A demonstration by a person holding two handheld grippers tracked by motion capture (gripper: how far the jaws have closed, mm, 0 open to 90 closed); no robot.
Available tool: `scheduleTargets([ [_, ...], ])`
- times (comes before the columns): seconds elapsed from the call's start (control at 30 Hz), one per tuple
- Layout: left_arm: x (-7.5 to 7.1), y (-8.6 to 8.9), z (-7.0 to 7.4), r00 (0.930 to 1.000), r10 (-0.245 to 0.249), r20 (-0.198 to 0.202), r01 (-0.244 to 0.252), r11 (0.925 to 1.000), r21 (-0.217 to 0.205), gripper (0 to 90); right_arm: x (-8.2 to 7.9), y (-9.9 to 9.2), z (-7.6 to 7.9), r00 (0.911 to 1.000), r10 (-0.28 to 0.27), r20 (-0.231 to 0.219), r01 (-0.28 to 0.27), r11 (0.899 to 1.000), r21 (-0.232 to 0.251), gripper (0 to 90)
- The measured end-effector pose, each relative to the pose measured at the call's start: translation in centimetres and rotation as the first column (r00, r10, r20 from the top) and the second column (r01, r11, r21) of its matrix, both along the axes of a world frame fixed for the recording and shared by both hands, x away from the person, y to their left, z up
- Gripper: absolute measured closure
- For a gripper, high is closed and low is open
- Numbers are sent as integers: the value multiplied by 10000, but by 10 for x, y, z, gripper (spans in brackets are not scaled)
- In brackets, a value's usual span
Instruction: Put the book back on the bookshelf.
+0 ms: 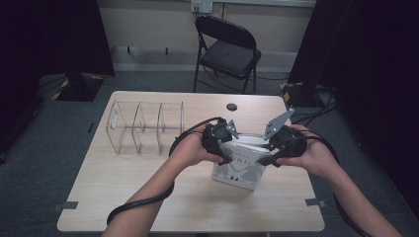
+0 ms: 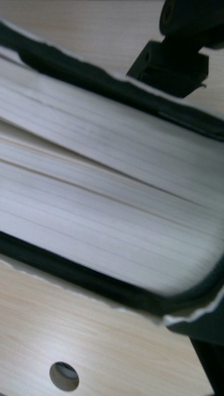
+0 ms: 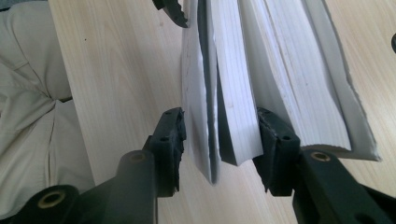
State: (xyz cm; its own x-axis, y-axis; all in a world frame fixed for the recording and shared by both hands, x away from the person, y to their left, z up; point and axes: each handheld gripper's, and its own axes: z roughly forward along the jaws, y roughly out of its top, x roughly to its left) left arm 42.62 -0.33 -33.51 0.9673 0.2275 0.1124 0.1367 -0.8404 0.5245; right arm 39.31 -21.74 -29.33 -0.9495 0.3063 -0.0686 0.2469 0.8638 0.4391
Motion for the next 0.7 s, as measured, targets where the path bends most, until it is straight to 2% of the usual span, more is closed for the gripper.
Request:
scheduleTargets([
  [0.33, -11, 0, 7, 9987, -95, -507, 109, 9996, 273, 419, 2, -9, -5, 9997, -121, 206, 118, 9998, 152, 541],
  [0.43, -15, -1, 7, 9979, -147, -629, 161, 9997, 210, 455, 2, -11, -6, 9995, -190, 270, 185, 9996, 212, 528],
  [0.57, -16, -4, 8, 9989, -57, -472, 72, 9995, 307, 424, 3, -12, -7, 9994, -179, 312, 172, 9996, 230, 525],
  [0.6, -15, -6, 8, 9985, 73, -535, -57, 9996, 293, 416, 3, -12, -8, 9991, -210, 366, 204, 9996, 183, 524],
  [0.7, -14, -10, 9, 9982, 56, -598, -40, 9996, 268, 400, 4, -13, -9, 9990, -190, 416, 182, 9997, 183, 522],
])
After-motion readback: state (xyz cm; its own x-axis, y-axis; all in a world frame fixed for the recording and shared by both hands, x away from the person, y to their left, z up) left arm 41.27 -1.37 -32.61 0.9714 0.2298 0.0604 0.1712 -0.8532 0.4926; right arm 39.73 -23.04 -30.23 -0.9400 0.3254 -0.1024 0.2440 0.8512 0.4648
